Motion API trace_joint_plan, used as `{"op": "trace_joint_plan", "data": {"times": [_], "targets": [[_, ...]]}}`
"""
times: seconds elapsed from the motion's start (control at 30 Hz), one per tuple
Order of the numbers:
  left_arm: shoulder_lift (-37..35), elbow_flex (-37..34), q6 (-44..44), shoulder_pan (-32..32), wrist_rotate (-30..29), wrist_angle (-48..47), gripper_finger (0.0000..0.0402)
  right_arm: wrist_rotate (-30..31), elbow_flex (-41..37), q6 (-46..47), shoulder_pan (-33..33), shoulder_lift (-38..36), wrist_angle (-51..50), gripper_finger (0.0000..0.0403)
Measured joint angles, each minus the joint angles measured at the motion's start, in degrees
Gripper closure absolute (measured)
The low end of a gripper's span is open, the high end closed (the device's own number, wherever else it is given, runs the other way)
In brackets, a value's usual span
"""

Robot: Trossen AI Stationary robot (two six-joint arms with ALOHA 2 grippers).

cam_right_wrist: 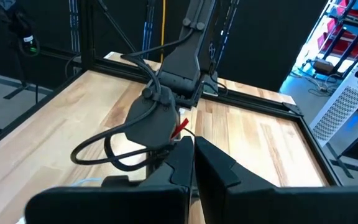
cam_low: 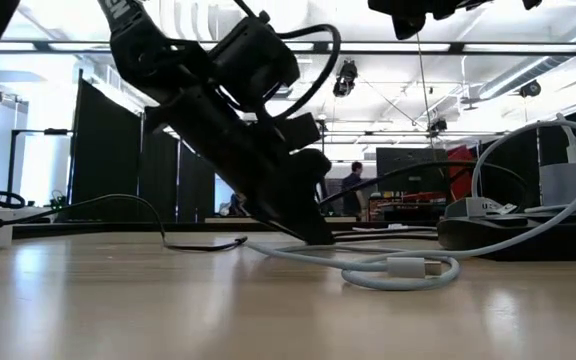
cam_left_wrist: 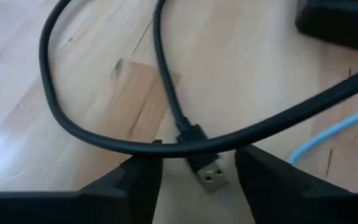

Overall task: Insert USB
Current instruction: Insert the black charger cable into the bottom black outlet extension

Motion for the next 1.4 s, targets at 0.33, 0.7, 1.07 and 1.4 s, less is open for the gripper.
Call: {"op": "trace_joint_plan", "data": {"times": [0.33,0.7,1.07,1.4], "targets": [[2.3,0.26,0.28,0.41,-1.41,1.94,0.037,0.0,0.0,0.0,0.0,0.0,-1.11,0.0403],[-0.62,-0.29,5.21,-0.47,-8.38,-0.4,0.0369,0.13,0.0,-0.07,0.0,0.31,-3.71,0.0403],[-8.49,-0.14,5.71,-0.79,-8.02,-6.43,0.0369,1.34,-0.28,-5.64,-0.02,10.77,-4.97,0.0403],[-11.85,-0.07,3.53,-0.88,-5.08,-13.32,0.0369,-9.38,-0.31,-4.14,0.35,26.54,9.43,0.0403]]}}
